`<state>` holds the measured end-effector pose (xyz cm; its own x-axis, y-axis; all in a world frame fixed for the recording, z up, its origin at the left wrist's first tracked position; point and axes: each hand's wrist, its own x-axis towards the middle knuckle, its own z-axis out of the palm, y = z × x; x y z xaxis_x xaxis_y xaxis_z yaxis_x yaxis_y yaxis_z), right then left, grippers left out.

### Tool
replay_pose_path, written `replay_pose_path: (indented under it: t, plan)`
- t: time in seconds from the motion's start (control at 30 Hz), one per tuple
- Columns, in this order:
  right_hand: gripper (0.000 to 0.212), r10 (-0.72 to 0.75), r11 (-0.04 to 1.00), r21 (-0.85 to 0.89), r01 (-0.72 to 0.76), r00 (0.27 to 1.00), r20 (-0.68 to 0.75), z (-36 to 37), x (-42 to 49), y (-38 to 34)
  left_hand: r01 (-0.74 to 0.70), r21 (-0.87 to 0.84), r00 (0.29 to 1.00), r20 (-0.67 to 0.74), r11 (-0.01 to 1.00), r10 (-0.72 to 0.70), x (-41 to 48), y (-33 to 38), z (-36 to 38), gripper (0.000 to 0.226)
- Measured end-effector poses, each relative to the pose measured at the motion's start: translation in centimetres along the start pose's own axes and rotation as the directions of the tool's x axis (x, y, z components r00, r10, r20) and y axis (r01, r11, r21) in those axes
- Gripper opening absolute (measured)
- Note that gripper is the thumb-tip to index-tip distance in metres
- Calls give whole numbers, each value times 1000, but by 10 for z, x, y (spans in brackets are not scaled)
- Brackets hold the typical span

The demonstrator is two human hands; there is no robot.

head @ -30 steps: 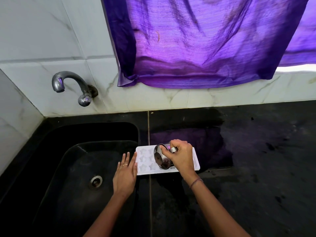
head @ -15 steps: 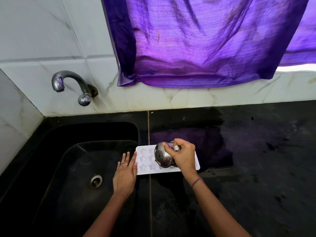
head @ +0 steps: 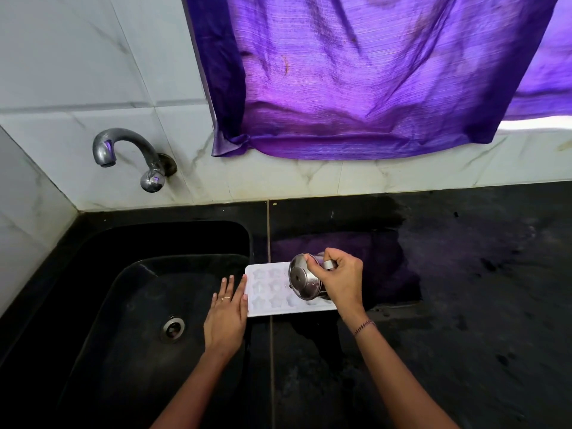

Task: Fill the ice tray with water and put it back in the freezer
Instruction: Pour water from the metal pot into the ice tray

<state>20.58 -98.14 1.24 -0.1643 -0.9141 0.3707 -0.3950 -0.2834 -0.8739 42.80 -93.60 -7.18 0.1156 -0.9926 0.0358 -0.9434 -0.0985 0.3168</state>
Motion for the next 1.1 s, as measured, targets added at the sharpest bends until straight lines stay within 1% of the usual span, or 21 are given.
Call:
replay_pose_path:
  t: [0.17, 0.37, 0.5, 0.67, 0.97, 1.1]
  plan:
    - [54, -101, 993, -56, 102, 995, 19, -3, 0, -3, 1, -7, 1000, -4, 1000, -1, 0, 0, 0, 74]
    - [58, -118, 988, -98, 121, 992, 35, -5, 0, -2, 0, -10, 1000, -7, 1000, 0, 0, 0, 0, 74]
    - [52, -134, 983, -121, 138, 990, 40, -7, 0, -4, -4, -2, 1000, -3, 1000, 4, 0, 0, 0, 74]
    - [50, -187, 962, -186, 198, 980, 75, -10, 0, -2, 0, 6, 1000, 0, 1000, 0, 0, 1, 0, 75]
    - [51, -211, 956, -194, 220, 975, 66, -12, 1, -3, -2, 7, 1000, 11, 1000, 2, 1, 2, 0, 77]
    - [50, -139, 980, -142, 141, 990, 22, -12, 3, 0, 1, 3, 1000, 12, 1000, -1, 0, 1, 0, 77]
